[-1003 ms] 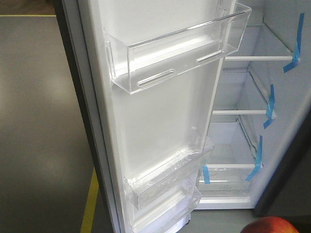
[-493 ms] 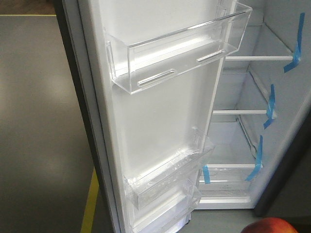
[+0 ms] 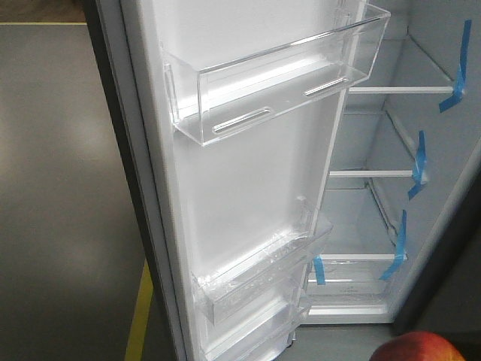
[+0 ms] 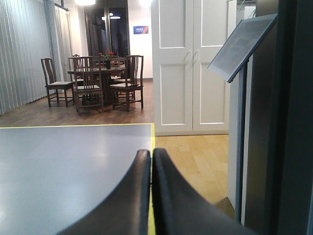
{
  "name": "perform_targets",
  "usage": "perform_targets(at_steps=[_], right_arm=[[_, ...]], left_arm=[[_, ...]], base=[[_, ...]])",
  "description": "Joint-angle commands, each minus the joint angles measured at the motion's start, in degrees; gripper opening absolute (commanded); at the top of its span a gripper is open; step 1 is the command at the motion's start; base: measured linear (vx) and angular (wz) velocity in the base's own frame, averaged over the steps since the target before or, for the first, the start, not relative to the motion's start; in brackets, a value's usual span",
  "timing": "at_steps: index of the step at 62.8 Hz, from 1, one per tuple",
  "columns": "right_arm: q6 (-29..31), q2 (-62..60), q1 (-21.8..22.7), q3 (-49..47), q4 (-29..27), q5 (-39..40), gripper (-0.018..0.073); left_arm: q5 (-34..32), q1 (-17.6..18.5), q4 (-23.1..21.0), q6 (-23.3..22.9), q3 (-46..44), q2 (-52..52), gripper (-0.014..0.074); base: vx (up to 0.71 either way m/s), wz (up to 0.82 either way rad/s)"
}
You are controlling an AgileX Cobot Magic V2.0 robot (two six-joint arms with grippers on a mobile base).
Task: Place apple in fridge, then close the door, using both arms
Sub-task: 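Raise the right gripper and lower the apple into the top door bin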
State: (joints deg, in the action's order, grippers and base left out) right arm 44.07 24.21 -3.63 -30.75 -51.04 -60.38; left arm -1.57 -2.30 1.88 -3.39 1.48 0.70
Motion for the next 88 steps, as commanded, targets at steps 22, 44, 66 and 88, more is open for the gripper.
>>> perform_targets(at_steps=[22, 44, 66, 88], right_arm=[[-3.19, 20.33, 0.06, -21.92, 4.05, 7.54, 0.0382], [-2.79, 39.5, 0.06, -47.06, 1.94, 6.45, 0.0382], [-3.37, 55.41, 0.06, -69.35, -0.77, 2.15, 0.0382], [-13.76, 65.74, -9.26, -83.88, 15.78, 9.45, 0.0384]], left_arm=[[-4.05, 0.08, -0.56, -0.53, 1.19, 0.72, -0.0006], [-4.05, 0.08, -0.56, -0.53, 1.19, 0.72, -0.0006], [-4.05, 0.08, -0.56, -0.53, 1.19, 0.72, -0.0006], [-4.05, 0.08, -0.56, -0.53, 1.19, 0.72, -0.0006]], base=[[0.0, 0.0], [0.0, 0.0], [0.0, 0.0], [0.0, 0.0]])
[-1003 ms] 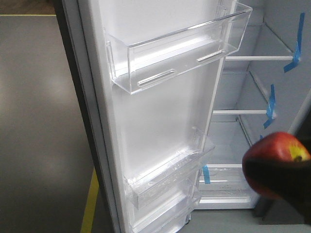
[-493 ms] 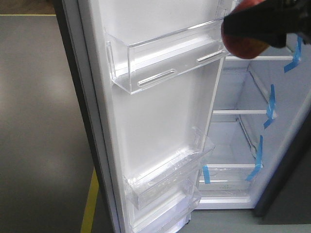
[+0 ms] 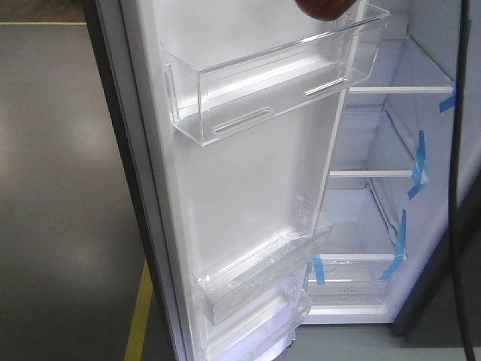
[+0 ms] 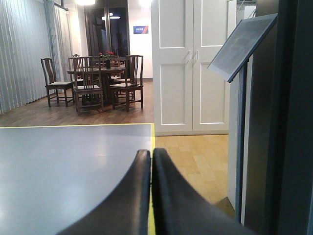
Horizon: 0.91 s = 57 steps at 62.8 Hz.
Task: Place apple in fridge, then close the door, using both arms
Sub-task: 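Raise the right gripper and lower the apple into the top door bin, then open the right gripper and withdraw it from the door bin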
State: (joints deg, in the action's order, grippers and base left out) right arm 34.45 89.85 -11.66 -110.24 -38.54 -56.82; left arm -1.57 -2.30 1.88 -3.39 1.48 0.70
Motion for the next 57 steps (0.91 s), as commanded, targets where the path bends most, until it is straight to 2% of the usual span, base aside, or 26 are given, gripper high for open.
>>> perform_targets(at_steps=[1, 27, 48, 57], right_arm=[[-4.63, 0.48, -1.32, -4.82, 3.69, 5.96, 0.0384], [-6.29, 7.44, -1.12, -6.74, 5.5, 6.29, 0.0397], [-7.65, 7.69, -1.0, -6.74, 7.91, 5.3, 0.0603], [-9.09, 7.43, -1.0, -6.74, 7.91, 5.15, 0.0625]], left_arm=[[-4.05, 0.08, -0.56, -0.53, 1.19, 0.72, -0.0006], [-4.05, 0.08, -0.56, -0.53, 1.19, 0.72, -0.0006], [-4.05, 0.08, -0.56, -0.53, 1.19, 0.72, -0.0006], [-4.05, 0.08, -0.56, -0.53, 1.19, 0.72, -0.0006]], base=[[0.0, 0.0], [0.0, 0.0], [0.0, 0.0], [0.0, 0.0]])
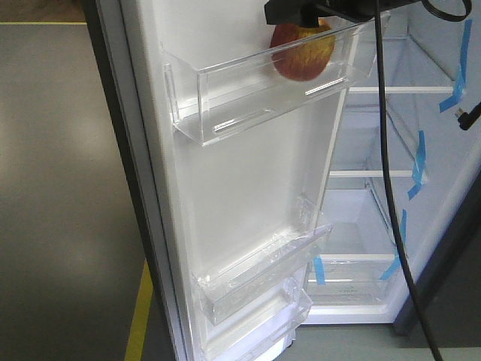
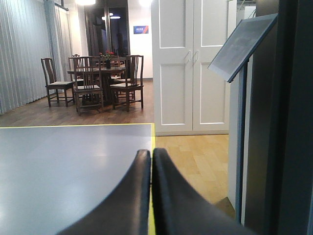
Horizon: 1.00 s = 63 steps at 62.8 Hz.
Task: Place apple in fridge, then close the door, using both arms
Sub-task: 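Open the right gripper and withdraw it from the door bin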
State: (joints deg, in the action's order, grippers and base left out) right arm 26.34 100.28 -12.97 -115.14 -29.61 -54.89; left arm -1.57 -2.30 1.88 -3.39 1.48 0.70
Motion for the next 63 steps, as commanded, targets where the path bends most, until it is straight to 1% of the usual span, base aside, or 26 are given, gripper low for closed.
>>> perform_targets(at_steps=[1, 15, 23, 33, 44, 49, 56, 63], right_arm=[[-0.98, -3.06, 0.31, -1.84, -1.02, 3.04, 0.0624], [-0.72, -8.43, 0.31, -1.47, -0.42, 2.08, 0.0573], [0.15, -14.34, 0.31, 3.43, -0.33, 2.02, 0.0547], [1.45, -23.69, 0.31, 17.04, -0.44, 4.59, 0.0541], [2.14, -35.11, 0.31, 34.4, -0.8, 10.44, 0.0541], [2.03, -40.26, 0.31, 40.43, -0.87, 11.9, 0.0541], [1.6, -47.52, 0.31, 48.73, -1.19, 12.45, 0.0541], [0.72, -54.45, 0.31, 56.01, -1.79, 11.26, 0.0541]], left_arm=[[-4.05, 0.08, -0.56, -0.53, 1.19, 0.72, -0.0006], [-4.05, 0.08, -0.56, -0.53, 1.19, 0.72, -0.0006], [-4.05, 0.08, -0.56, -0.53, 1.19, 0.72, -0.0006], [-4.05, 0.08, -0.56, -0.53, 1.19, 0.72, -0.0006], [-4.05, 0.08, -0.56, -0.53, 1.19, 0.72, -0.0006], [-4.05, 0.08, -0.56, -0.53, 1.19, 0.72, -0.0006], [-4.05, 0.08, -0.56, -0.53, 1.19, 0.72, -0.0006], [-4.05, 0.08, -0.56, -0.53, 1.19, 0.72, -0.0006]], base=[[0.0, 0.0], [0.0, 0.0], [0.0, 0.0], [0.0, 0.0], [0.0, 0.0], [0.0, 0.0], [0.0, 0.0], [0.0, 0.0]])
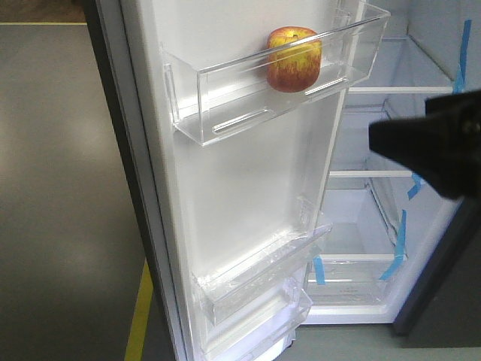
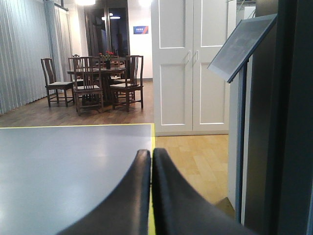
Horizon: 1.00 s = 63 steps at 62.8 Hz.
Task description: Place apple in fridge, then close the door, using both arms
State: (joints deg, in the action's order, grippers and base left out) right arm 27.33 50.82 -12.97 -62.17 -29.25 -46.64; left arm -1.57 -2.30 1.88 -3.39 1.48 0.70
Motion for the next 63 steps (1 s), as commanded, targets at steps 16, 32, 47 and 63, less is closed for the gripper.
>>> perform_targets(at_steps=[16, 32, 47, 63], right_arm=[[-0.49, -19.73, 0.31, 14.23, -6.04, -2.95, 0.0541], [-0.69, -32.34, 0.31, 22.72, -8.62, -8.52, 0.0541], [-3.6, -40.71, 0.31, 27.33, -8.7, -15.24, 0.0541], [-6.78, -44.93, 0.31, 30.65, -8.49, -17.61, 0.0541]], left_arm=[[-4.05, 0.08, -0.56, -0.53, 1.19, 0.72, -0.0006], [-4.05, 0.08, -0.56, -0.53, 1.19, 0.72, -0.0006], [-4.05, 0.08, -0.56, -0.53, 1.19, 0.72, -0.0006], [-4.05, 0.08, -0.56, -0.53, 1.19, 0.72, -0.0006]], base=[[0.0, 0.0], [0.0, 0.0], [0.0, 0.0], [0.0, 0.0]])
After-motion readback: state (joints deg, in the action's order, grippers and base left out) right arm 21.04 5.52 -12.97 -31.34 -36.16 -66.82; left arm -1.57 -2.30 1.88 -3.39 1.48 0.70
